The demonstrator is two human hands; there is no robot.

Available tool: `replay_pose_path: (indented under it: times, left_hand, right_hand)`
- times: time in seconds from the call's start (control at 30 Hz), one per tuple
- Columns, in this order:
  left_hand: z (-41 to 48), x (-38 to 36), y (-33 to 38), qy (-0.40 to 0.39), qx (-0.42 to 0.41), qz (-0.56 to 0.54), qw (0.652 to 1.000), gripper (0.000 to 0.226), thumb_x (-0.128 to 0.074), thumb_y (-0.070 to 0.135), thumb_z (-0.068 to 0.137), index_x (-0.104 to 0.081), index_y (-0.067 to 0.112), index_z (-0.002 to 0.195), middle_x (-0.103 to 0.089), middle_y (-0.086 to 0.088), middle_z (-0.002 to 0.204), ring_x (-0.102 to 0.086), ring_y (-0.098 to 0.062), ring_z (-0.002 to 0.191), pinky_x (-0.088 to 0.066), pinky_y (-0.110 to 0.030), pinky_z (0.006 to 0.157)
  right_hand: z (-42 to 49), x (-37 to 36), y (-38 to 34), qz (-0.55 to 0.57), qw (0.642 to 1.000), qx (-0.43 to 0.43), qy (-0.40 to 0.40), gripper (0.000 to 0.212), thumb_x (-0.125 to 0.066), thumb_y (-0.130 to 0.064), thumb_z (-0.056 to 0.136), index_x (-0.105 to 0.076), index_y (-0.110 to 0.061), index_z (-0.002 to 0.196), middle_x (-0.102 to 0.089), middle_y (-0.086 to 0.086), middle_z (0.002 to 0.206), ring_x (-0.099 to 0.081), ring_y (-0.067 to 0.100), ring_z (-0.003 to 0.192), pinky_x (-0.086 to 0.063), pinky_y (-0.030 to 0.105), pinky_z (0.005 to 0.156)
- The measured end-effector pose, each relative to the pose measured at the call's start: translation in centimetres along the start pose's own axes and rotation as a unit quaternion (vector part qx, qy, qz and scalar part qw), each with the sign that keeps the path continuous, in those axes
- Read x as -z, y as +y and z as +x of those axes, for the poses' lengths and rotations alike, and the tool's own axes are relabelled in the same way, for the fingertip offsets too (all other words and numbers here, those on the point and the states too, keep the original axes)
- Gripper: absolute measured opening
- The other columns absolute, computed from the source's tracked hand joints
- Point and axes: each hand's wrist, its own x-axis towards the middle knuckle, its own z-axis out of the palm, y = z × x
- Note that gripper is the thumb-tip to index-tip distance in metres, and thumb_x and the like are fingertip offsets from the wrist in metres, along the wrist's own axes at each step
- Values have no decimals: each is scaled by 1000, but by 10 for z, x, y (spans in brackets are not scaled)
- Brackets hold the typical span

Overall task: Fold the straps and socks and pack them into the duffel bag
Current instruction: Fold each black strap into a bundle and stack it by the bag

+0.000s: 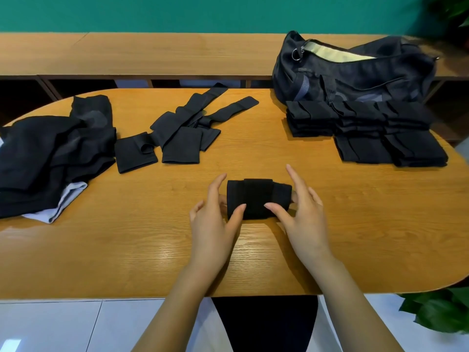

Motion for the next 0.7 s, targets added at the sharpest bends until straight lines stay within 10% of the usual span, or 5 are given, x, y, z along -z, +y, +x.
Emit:
replay_pose_path:
  times: [0.3,0.5,0.7]
  left_hand:
    - [18,7,-4,-16,-28,146,989,57,-64,42,88,-45,28,140,-49,9,138,-38,-14,129,-28,-46,111]
    - [15,19,-18,-130,-73,166,975,51,-62,48,86,-53,33,134,-43,15,146,-20,-11,144,1,-52,119]
    - [23,8,-9,-101,-82,208,970,54,-35,59,88,-59,31,129,-52,13,138,-32,-11,135,-5,-48,119]
  right_hand:
    - [15,-2,4,-138,989,23,-46,63,-38,-54,94,-31,-27,150,-38,-6,151,-21,16,142,-21,46,118]
    - [-1,8,2,-139,978,13,-158,61,-27,-58,93,-29,-35,149,-40,-16,146,-15,2,140,-2,39,121]
    - [-5,7,10,-100,989,62,-90,49,-28,-62,95,-55,-33,123,-21,-13,158,-2,2,145,0,34,119]
